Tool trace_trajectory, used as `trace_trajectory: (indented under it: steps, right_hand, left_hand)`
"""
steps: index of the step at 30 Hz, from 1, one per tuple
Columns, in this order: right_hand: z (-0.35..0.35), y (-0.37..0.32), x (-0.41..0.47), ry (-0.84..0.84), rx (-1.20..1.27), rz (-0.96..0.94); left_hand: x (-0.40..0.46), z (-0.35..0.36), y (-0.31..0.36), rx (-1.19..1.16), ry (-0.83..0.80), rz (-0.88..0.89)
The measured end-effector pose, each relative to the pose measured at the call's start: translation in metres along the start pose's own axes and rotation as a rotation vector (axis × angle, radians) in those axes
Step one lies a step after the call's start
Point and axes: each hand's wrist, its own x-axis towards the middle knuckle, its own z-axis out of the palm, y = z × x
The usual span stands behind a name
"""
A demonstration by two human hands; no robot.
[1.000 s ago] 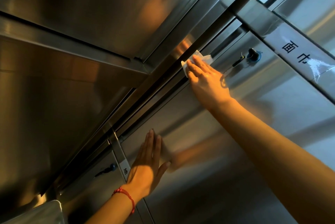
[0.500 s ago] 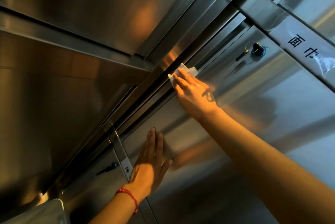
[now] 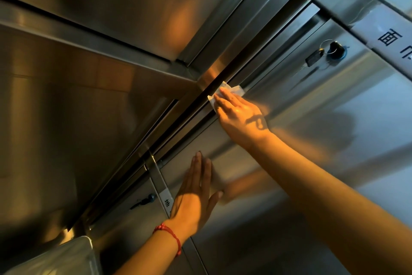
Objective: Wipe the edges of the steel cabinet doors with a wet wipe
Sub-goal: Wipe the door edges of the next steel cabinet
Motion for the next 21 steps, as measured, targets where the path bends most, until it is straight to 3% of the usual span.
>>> trace_trajectory:
  steps: [15,21]
  right_hand:
    - [0.004,-0.009,0.002,-0.020,-0.041,-0.012]
    - [0.026,-0.027,0.003,-0.261,0.033,-0.019]
  left_hand:
    - [0.001,0.001,-0.001,-0.007,-0.019,-0.006]
    - [0.001,-0.003,-0.001,-0.050,0.036,0.036]
